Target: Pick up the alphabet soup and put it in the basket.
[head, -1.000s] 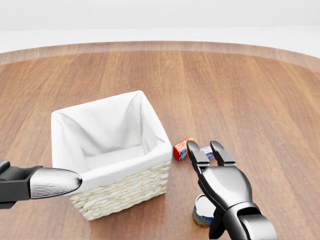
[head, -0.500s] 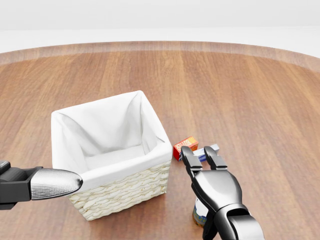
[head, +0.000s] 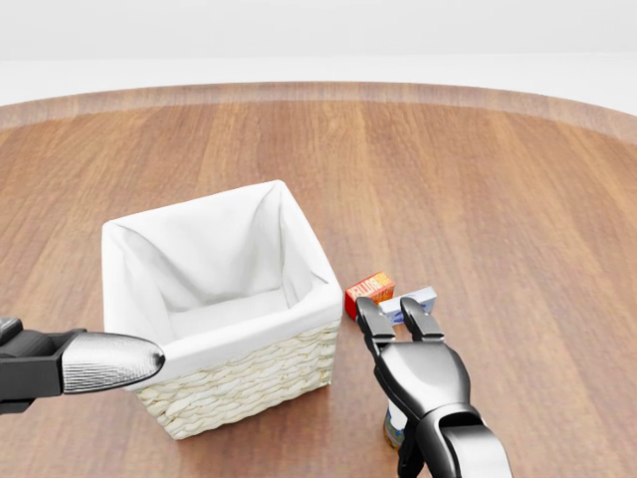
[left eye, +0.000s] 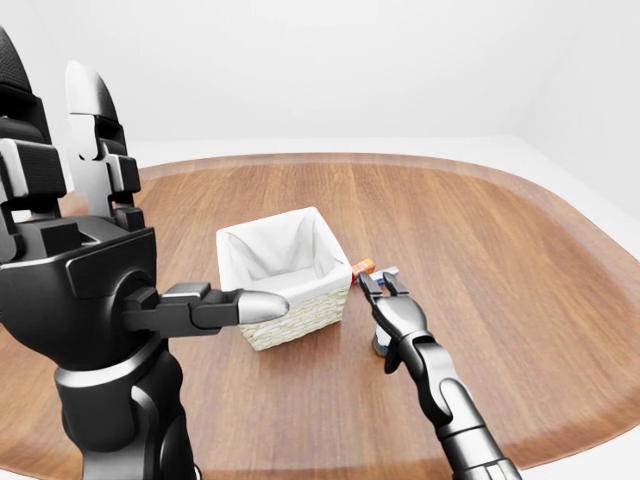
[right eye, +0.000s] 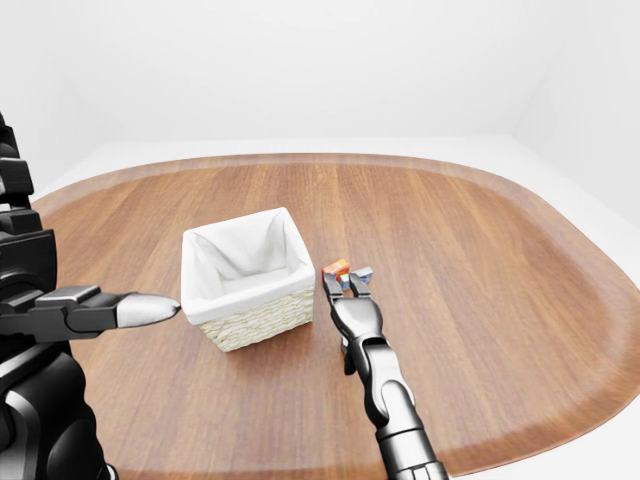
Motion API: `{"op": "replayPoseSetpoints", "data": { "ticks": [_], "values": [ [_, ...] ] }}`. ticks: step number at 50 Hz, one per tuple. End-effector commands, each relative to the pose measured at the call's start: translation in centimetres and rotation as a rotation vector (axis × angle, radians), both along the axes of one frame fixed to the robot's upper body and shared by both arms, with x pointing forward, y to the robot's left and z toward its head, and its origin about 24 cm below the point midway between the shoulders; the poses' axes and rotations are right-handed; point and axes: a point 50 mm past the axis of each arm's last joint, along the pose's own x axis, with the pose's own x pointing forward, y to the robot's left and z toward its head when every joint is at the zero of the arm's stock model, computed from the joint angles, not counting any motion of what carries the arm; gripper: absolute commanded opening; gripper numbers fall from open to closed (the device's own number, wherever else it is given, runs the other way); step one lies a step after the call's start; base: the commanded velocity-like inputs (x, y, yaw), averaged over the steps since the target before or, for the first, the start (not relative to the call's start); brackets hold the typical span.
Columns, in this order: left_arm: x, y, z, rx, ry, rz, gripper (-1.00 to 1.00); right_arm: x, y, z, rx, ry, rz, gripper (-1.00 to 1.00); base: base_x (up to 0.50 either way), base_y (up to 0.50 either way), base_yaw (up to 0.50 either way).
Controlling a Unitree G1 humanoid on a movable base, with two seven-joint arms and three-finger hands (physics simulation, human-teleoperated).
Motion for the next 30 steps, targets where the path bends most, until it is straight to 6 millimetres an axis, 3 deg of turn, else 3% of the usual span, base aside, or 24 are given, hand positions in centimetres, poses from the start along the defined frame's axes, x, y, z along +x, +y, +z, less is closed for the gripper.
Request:
{"op": "replayPoseSetpoints", "data": {
  "ticks": [1, 8, 19, 30],
  "values": [
    [0.3, 0.0, 0.0, -0.003, 0.004, -0.002, 1.00, 0.5, -0.2, -0.8, -0.006, 0.013, -0.004, 1.00, 0.00, 0.00, 0.00],
    [0.2, -0.1, 0.0, -0.008, 0.004, -0.007, 1.00, 0.7, 0.2, -0.5, -0.008, -0.018, 0.008, 1.00, 0.00, 0.00, 0.00],
    [0.3, -0.2, -0.1, 0.008, 0.013, -0.008, 1.00, 1.2, -0.9, -2.5, 0.001, 0.020, -0.038, 1.00, 0.00, 0.00, 0.00],
    [0.3, -0.2, -0.2, 0.011, 0.015, -0.007, 1.00, 1.7, -1.3, -2.7, -0.004, 0.009, -0.057, 1.00, 0.00, 0.00, 0.00]
  ]
}}
